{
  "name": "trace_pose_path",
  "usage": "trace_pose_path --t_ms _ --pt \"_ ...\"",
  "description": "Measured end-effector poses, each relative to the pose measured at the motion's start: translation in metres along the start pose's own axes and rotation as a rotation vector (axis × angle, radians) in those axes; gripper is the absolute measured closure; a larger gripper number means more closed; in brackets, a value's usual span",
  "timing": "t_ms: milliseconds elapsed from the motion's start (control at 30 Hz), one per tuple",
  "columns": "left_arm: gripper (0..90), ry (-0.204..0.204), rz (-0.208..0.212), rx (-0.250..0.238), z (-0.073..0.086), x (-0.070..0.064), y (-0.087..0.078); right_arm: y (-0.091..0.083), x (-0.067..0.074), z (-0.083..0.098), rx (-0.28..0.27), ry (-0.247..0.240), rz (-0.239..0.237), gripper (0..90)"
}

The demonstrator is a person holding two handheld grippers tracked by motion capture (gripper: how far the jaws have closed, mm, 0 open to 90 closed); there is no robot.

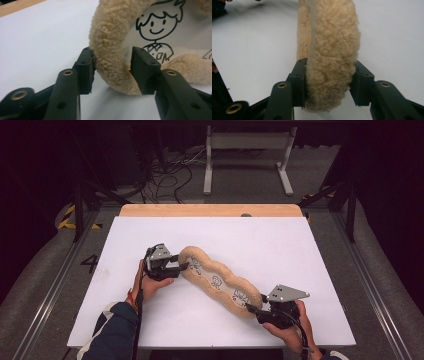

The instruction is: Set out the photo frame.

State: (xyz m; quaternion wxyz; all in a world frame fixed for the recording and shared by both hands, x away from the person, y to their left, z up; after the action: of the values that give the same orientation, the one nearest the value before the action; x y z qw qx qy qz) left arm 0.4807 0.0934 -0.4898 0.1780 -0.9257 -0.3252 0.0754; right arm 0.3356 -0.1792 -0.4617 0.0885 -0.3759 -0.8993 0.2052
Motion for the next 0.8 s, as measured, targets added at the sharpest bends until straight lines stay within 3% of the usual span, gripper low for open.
trace_pose_path --t_ms 133,467,733,800 --pt "62.7 0.011 -0.010 0.007 0.000 0.000 -0.002 0.000 -0.001 0.000 0.004 -0.017 0.006 58.9" --pt "63.3 0.019 -0.014 0.019 0.002 -0.001 -0.008 0.002 -0.007 -0.001 -0.014 -0.030 0.043 61.7" --pt "63.0 -0.009 -0.012 0.017 0.004 -0.002 -0.015 0.007 -0.018 -0.003 -0.036 -0.040 0.075 61.9" --pt "62.9 0.004 -0.021 0.012 0.004 -0.003 -0.017 0.008 -0.020 -0.002 -0.037 -0.034 0.077 61.7"
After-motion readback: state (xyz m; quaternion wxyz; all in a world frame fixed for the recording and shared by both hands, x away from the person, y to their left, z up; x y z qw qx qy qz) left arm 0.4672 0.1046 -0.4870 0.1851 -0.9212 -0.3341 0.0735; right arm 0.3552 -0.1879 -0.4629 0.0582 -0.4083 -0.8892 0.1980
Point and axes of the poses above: each handheld gripper's, and its own axes: y roughly forward along the jaws, z roughly out of its underside, x roughly to its left, the point moved 8 cm from there along y, roughly forward along the jaws, and after that the axes turned 11 degrees about -x, right-handed, at the moved point
